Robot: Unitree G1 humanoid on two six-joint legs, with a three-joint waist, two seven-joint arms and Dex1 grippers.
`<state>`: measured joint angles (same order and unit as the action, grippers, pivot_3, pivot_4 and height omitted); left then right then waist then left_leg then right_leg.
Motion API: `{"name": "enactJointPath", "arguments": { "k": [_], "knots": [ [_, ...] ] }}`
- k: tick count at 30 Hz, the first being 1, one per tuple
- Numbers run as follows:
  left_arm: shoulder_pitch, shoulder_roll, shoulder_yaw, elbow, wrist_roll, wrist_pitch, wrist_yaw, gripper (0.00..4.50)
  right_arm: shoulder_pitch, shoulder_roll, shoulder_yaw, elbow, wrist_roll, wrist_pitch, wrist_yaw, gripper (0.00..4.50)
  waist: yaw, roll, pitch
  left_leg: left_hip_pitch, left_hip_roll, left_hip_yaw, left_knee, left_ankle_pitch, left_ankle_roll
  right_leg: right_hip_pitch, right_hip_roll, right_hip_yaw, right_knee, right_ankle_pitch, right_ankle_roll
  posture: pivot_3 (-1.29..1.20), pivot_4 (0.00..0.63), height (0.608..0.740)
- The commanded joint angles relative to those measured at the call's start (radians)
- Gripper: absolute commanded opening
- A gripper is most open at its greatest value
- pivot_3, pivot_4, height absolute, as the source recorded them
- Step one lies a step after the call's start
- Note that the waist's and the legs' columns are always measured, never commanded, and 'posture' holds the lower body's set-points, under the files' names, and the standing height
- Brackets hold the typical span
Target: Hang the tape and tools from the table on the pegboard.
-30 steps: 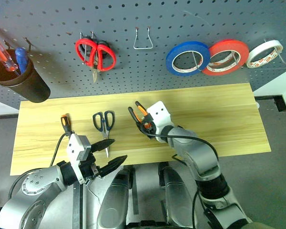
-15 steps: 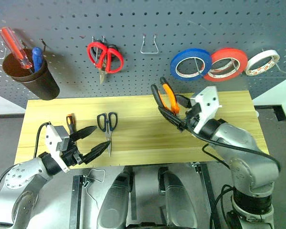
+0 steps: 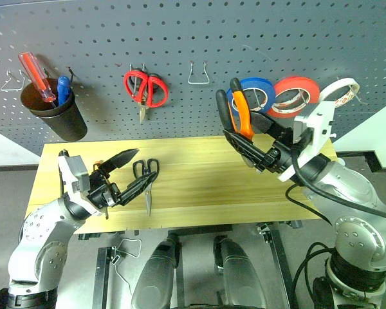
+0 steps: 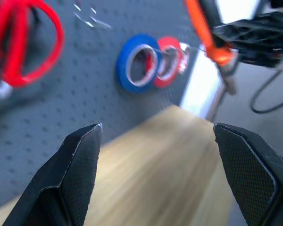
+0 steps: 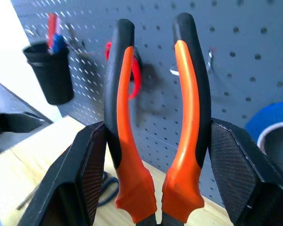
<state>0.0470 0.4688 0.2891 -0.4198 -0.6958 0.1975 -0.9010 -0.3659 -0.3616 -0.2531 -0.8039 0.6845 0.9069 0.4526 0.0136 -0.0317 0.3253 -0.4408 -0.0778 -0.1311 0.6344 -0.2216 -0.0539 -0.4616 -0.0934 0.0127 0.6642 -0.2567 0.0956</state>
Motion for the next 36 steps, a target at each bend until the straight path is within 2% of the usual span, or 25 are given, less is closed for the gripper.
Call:
{"name": "enactJointPath", "arguments": {
  "k": [1,6,8,11,15,21,25,36],
  "knots": [
    [-0.009,-0.021,0.02,0.012,0.019,-0.085,0.005,3.96,-0.047,-0.016,-0.037,-0.063,0.094,-0.055,-0.011,2.85,0.0,0.0,-0.004,0.0,0.0,0.0,0.0,0.0,0.001,0.0,0.0,0.0,0.0,0.001,0.0,0.12,0.22,0.711],
    [-0.023,-0.035,0.018,0.053,0.046,-0.155,0.006,3.96,-0.138,-0.001,-0.048,-0.04,0.198,-0.089,-0.088,2.85,0.0,0.0,-0.019,0.001,0.0,0.0,0.002,0.0,0.001,0.002,0.001,0.0,0.0,0.001,0.0,0.12,0.218,0.711],
    [-0.035,-0.042,0.015,0.076,0.056,-0.178,0.013,3.96,-0.231,0.037,-0.03,0.002,0.186,-0.123,-0.16,2.85,-0.001,0.0,-0.022,0.001,0.001,0.0,0.003,-0.001,0.003,0.002,0.001,0.0,0.001,0.002,0.0,0.12,0.219,0.711],
    [-0.048,-0.054,0.001,0.1,0.066,-0.196,0.023,3.96,-0.368,0.108,0.024,0.098,0.074,-0.195,-0.272,2.85,-0.003,0.0,-0.022,0.001,0.004,0.0,0.007,-0.001,0.003,0.002,0.005,0.001,0.001,0.006,-0.002,0.11,0.221,0.711],
    [-0.054,-0.067,-0.02,0.113,0.083,-0.211,0.026,3.96,-0.477,0.213,0.14,0.257,-0.106,-0.314,-0.371,2.85,0.0,0.0,-0.031,0.001,0.006,0.0,0.009,0.0,0.002,0.003,0.008,0.001,0.002,0.008,-0.004,0.11,0.226,0.711],
    [-0.032,-0.07,-0.038,0.093,0.09,-0.222,0.036,3.96,-0.508,0.314,0.264,0.455,-0.307,-0.496,-0.41,2.85,-0.01,0.001,-0.033,0.001,0.008,0.001,0.011,0.001,0.002,0.002,0.012,0.003,0.003,0.011,-0.005,0.12,0.236,0.711],
    [-0.008,-0.067,-0.044,0.069,0.093,-0.22,0.045,3.96,-0.53,0.373,0.317,0.567,-0.384,-0.59,-0.404,2.85,-0.009,0.001,-0.033,0.001,0.008,0.001,0.011,0.001,0.002,0.002,0.012,0.003,0.004,0.011,-0.005,0.14,0.244,0.711],
    [0.042,-0.063,-0.048,0.024,0.088,-0.216,0.06,3.96,-0.629,0.515,0.333,0.876,-0.456,-0.774,-0.379,2.85,-0.005,0.002,-0.033,0.002,0.008,0.001,0.011,0.001,0.001,0.001,0.012,0.003,0.004,0.011,-0.005,0.15,0.255,0.711]
  ]
}}
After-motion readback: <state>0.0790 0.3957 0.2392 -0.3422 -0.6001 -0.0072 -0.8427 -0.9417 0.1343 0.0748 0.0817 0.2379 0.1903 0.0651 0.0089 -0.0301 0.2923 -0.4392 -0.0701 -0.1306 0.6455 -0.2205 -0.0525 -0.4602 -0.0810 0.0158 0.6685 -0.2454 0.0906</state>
